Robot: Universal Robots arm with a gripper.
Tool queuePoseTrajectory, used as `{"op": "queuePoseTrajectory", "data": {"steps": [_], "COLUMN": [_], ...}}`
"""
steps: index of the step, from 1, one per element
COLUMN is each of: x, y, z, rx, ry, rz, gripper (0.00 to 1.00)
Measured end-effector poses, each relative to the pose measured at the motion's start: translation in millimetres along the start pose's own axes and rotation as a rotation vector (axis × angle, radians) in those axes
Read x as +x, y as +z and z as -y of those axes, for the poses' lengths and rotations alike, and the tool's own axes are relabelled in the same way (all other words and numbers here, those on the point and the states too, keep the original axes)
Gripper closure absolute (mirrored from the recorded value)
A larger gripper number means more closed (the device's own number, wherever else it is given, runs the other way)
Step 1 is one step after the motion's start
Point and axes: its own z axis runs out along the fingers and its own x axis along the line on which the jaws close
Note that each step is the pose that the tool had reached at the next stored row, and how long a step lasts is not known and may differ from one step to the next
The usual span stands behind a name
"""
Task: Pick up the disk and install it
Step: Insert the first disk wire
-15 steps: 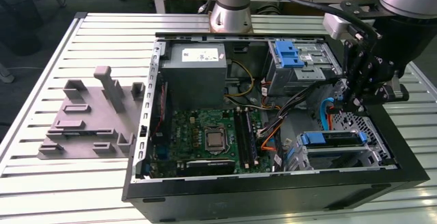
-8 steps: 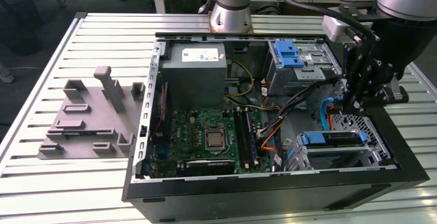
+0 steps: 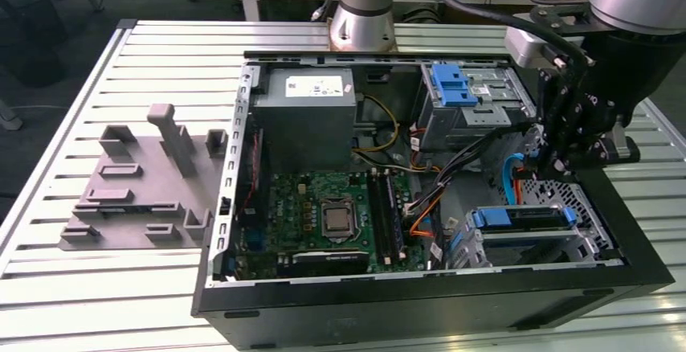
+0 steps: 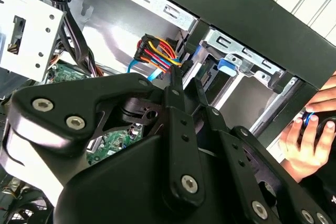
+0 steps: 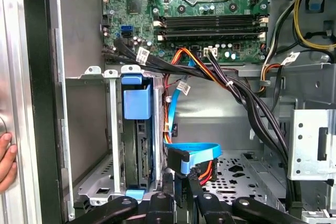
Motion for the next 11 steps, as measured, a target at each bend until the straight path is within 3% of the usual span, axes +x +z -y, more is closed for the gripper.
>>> {"op": "queuePoseTrajectory", "data": {"steps": [4, 5, 9, 11], "x": [-0.1, -0.5, -3.6, -4.3], "y": [-0.7, -1.0, -1.9, -1.9], "z": [-0.3, -0.4, -0.8, -0.8], "rx": [0.0017, 0.0021, 0.0028, 0.0030], "ry": [0.000, 0.000, 0.000, 0.000], "rz": [0.0001, 0.0000, -0.0004, -0.0051], "gripper": [0.74, 0.68, 0.68, 0.68]}}
